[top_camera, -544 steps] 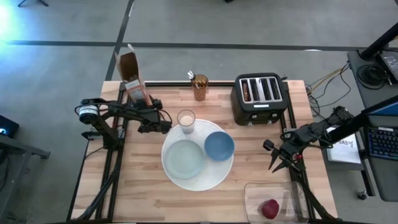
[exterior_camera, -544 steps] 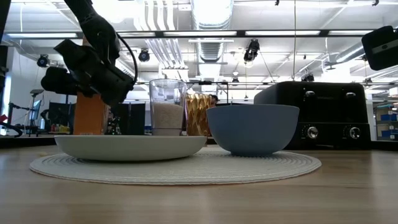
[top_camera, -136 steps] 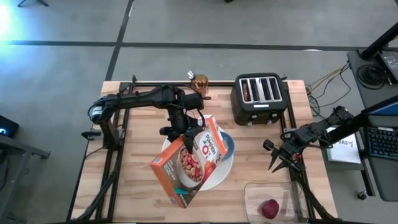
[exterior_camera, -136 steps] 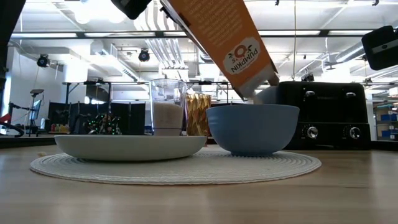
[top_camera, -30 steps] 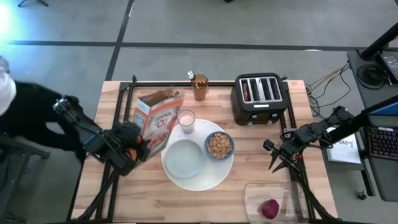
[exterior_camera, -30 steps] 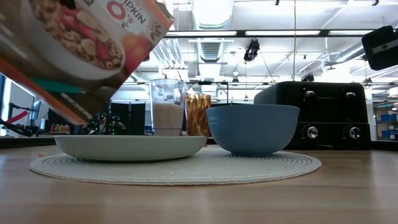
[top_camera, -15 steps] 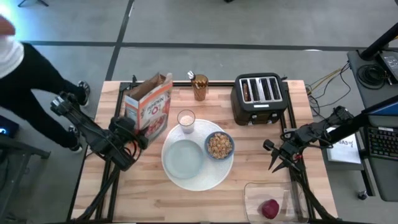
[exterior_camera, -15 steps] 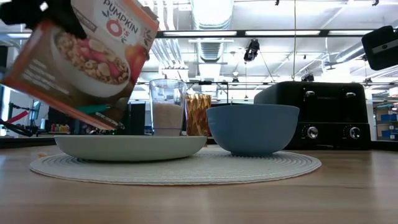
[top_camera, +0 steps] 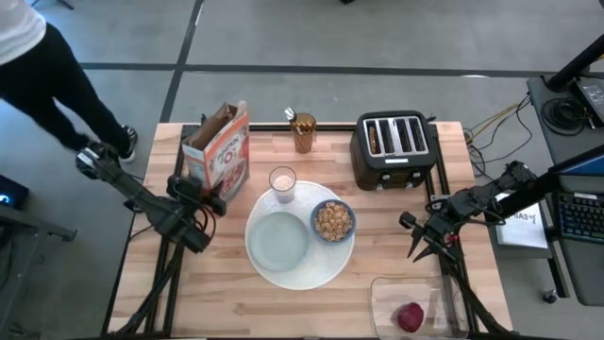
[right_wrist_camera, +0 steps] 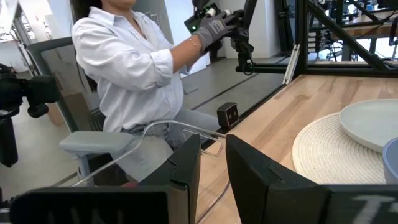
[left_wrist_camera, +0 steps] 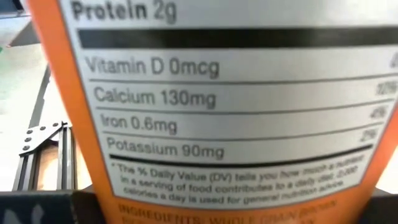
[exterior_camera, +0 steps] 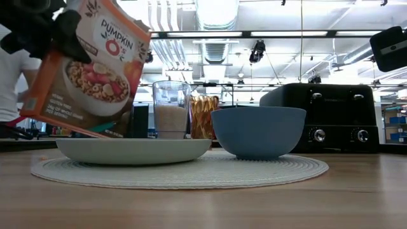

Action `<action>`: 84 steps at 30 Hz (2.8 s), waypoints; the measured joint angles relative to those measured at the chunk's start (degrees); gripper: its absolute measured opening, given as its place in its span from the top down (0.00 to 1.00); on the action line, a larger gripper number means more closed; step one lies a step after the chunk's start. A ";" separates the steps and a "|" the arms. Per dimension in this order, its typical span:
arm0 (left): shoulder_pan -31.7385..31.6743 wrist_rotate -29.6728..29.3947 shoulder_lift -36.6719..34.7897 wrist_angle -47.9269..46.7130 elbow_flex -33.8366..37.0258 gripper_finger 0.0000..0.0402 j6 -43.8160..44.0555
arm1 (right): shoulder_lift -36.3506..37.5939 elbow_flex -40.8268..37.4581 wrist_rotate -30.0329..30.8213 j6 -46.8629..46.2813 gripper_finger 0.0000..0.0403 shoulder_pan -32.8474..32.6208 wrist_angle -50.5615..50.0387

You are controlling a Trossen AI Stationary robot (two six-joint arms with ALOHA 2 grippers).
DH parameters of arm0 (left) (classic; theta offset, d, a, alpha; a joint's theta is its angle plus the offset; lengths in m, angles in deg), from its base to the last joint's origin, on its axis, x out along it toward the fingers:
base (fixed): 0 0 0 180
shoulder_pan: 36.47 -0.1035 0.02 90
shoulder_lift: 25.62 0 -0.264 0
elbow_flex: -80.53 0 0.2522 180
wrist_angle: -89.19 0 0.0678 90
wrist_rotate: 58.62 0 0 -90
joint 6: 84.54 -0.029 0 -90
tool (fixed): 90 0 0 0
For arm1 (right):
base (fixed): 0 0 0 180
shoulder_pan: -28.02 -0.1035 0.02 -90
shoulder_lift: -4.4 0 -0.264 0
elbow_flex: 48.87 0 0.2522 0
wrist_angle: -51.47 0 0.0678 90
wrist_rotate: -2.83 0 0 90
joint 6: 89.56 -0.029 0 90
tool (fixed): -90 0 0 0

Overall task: Arrange a breakfast setting
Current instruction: Pour the cereal into the bowl

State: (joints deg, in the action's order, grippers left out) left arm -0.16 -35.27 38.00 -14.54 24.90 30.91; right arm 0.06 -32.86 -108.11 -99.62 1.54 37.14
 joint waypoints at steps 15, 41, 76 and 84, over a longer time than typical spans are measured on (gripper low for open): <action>-4.45 -5.63 0.04 0.18 9.80 0.42 10.32 | 0.00 0.00 0.01 0.00 0.83 0.00 0.02; -28.32 -14.88 0.04 8.17 15.88 0.42 5.36 | 0.00 0.00 -0.01 0.00 0.83 0.00 0.00; -41.28 -23.63 0.07 34.62 25.81 0.42 -9.94 | 0.00 0.00 0.00 0.00 0.83 0.01 0.02; -41.33 -23.61 0.07 36.16 25.81 0.42 -10.48 | 0.00 0.01 0.00 0.00 0.83 0.02 0.02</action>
State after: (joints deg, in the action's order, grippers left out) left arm -41.49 -58.88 38.06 21.62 50.71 20.44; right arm 0.06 -32.85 -108.11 -99.62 1.56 37.16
